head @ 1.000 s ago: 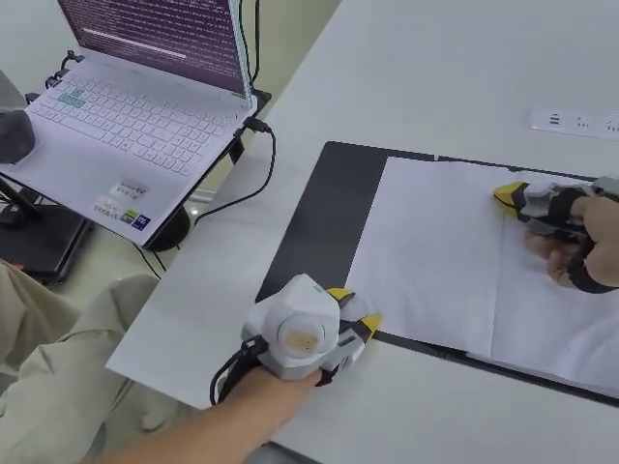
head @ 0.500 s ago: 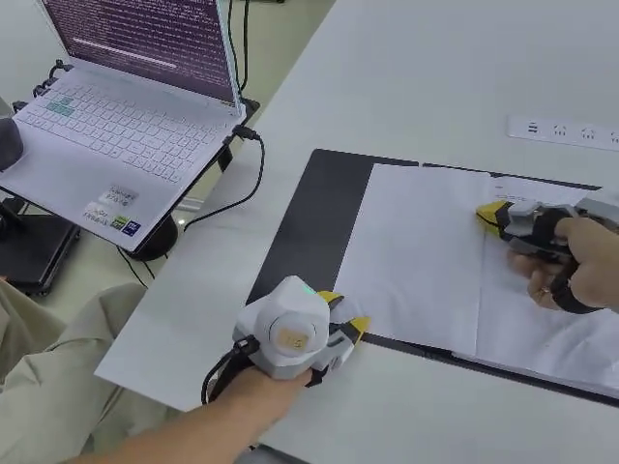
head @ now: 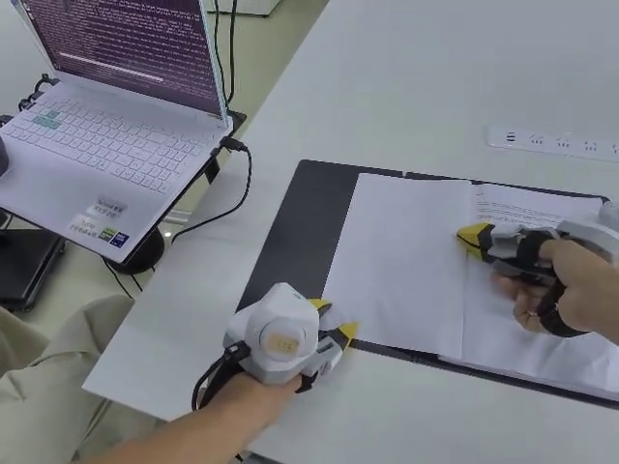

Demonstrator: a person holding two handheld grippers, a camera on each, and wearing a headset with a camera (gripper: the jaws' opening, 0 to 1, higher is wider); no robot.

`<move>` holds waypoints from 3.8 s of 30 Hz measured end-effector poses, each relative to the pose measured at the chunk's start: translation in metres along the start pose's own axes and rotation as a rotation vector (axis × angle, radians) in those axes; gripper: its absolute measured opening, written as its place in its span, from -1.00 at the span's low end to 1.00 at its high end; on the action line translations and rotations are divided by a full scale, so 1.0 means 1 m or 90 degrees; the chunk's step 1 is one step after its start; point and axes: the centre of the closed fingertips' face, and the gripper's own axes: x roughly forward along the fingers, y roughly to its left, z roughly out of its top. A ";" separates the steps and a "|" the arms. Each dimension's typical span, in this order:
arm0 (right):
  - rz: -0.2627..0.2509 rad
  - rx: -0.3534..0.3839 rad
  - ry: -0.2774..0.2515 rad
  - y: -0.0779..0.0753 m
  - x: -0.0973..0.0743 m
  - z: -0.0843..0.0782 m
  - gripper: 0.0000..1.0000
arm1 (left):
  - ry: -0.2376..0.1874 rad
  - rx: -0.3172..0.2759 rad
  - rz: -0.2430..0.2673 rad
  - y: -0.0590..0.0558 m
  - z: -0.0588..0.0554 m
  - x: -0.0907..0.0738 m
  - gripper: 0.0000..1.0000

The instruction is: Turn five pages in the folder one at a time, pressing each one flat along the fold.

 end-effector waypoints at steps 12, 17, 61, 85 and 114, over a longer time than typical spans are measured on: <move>0.008 -0.006 0.045 -0.002 -0.018 -0.030 -1.00 | 0.005 0.001 0.000 0.000 0.000 0.000 -0.51; 0.010 0.010 0.047 -0.007 -0.024 -0.042 -1.00 | 0.007 0.001 0.000 0.001 -0.001 0.000 -0.51; 0.009 0.050 0.134 -0.040 -0.096 -0.165 -1.00 | 0.017 -0.005 0.002 -0.002 0.002 -0.002 -0.52; 0.157 -0.037 -0.126 0.039 -0.215 -0.103 -1.00 | -0.016 -0.081 -0.036 -0.038 0.044 -0.059 0.07; -0.249 -0.555 -0.199 -0.031 -0.308 -0.069 0.74 | -0.002 -0.156 0.061 -0.023 0.029 -0.137 0.98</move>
